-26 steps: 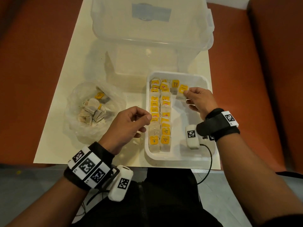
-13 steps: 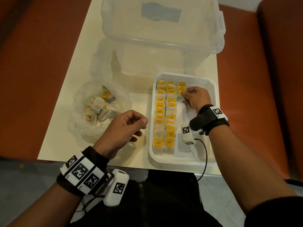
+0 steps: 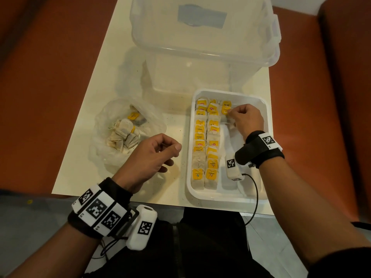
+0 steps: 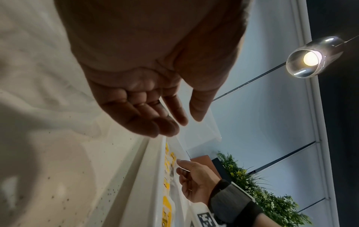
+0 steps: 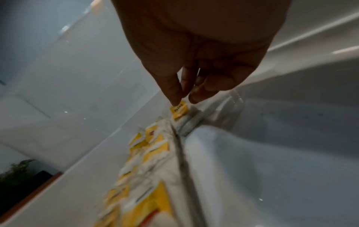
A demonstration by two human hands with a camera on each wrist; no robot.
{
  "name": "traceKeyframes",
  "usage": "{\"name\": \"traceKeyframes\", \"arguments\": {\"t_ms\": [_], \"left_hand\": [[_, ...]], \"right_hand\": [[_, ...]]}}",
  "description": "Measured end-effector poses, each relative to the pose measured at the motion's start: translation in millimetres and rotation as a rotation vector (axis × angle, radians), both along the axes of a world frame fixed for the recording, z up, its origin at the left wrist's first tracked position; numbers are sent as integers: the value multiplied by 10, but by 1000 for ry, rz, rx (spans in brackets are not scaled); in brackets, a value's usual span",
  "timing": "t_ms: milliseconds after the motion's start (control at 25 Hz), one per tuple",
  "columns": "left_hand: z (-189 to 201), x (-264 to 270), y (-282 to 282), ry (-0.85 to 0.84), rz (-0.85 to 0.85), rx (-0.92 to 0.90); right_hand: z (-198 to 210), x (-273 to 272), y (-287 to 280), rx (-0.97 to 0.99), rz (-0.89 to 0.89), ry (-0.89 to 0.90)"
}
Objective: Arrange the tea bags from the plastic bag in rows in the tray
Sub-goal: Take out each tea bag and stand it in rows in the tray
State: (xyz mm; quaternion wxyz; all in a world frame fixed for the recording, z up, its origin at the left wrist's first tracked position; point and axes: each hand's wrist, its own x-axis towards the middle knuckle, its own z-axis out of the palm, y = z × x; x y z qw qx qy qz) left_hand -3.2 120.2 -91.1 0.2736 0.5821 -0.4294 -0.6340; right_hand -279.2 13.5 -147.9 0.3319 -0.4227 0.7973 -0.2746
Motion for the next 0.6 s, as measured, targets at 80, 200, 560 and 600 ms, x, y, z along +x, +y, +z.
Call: {"name": "traceKeyframes", "arguments": {"t_ms": [80, 200, 560, 600], "left_hand": [[22, 108, -25, -37, 17, -29], [87, 304, -86, -102, 40, -98], [-96, 930, -401, -603, -45, -243], [-152, 934, -418, -711, -124, -262]], "right_hand": [[147, 133, 59, -73, 42, -7], [431, 450, 205, -165, 266, -44], [744, 1387, 557, 154, 1016, 316], [695, 1437, 577, 192, 1049, 352]]}}
